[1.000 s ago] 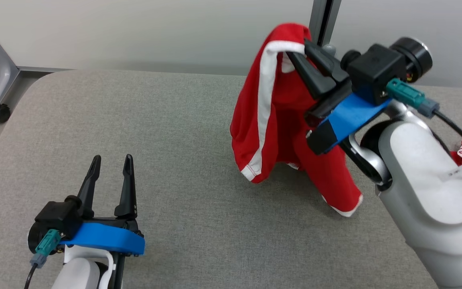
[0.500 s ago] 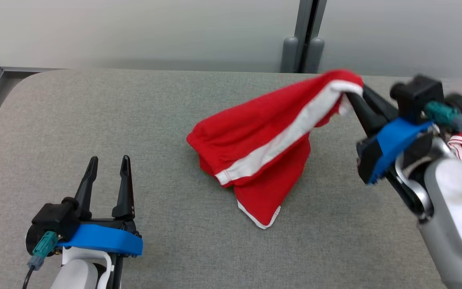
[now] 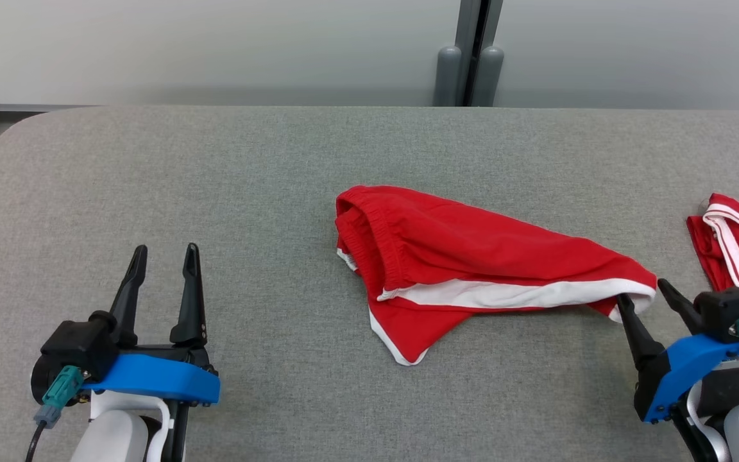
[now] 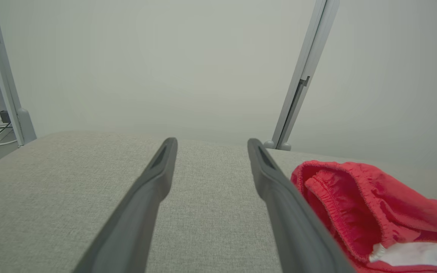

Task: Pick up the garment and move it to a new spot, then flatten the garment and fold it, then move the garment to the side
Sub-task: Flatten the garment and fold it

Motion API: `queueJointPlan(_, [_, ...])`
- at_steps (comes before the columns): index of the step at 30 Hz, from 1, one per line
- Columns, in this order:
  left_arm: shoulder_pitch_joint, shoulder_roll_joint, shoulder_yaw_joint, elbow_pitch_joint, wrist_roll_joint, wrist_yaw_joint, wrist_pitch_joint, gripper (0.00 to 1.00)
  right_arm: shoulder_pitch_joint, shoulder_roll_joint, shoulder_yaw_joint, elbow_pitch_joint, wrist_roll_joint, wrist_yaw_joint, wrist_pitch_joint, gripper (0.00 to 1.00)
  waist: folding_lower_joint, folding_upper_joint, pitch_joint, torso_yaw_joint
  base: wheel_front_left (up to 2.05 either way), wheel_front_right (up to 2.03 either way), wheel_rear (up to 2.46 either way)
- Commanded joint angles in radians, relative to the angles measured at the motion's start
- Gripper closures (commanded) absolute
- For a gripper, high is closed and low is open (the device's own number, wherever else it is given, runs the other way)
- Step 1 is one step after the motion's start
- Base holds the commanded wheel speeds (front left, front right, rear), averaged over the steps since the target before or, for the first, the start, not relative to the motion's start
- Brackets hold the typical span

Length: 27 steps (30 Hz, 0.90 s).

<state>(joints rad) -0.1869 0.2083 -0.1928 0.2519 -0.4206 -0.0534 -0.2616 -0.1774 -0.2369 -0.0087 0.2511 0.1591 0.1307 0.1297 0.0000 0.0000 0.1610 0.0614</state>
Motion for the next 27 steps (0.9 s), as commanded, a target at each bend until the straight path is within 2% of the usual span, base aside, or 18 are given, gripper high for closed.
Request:
queueJointPlan(1, [-0.003, 0.003, 0.006, 0.000, 0.006, -0.002, -0.005, 0.00, 0.019, 0.002, -0.011, -0.004, -0.008, 0.000, -0.012, 0.00, 0.0000, 0.0000, -0.004, -0.005, 0.00, 0.00, 0.00])
queueJointPlan(8, [0.020, 0.003, 0.011, 0.009, 0.006, -0.002, -0.005, 0.00, 0.068, 0.036, -0.087, -0.080, -0.053, 0.000, -0.117, 0.00, 0.0000, 0.0000, -0.035, -0.026, 0.00, 0.00, 0.00])
queueJointPlan(15, [0.051, -0.004, 0.016, 0.018, 0.004, -0.005, -0.005, 0.00, 0.121, 0.127, -0.152, -0.177, -0.105, 0.000, -0.233, 0.00, 0.0000, 0.0000, -0.077, -0.037, 0.00, 0.00, 0.00])
queueJointPlan(21, [0.085, -0.010, 0.023, 0.024, 0.012, -0.007, -0.005, 0.00, 0.183, 0.178, -0.141, -0.208, -0.097, 0.000, -0.236, 0.00, 0.0000, 0.0000, -0.117, -0.043, 0.00, 0.00, 0.00])
queueJointPlan(27, [0.112, -0.016, 0.027, 0.029, 0.017, -0.012, -0.005, 0.00, 0.190, 0.185, -0.127, -0.182, -0.073, 0.000, -0.243, 0.00, 0.0000, 0.0000, -0.133, -0.045, 0.00, 0.00, 0.00])
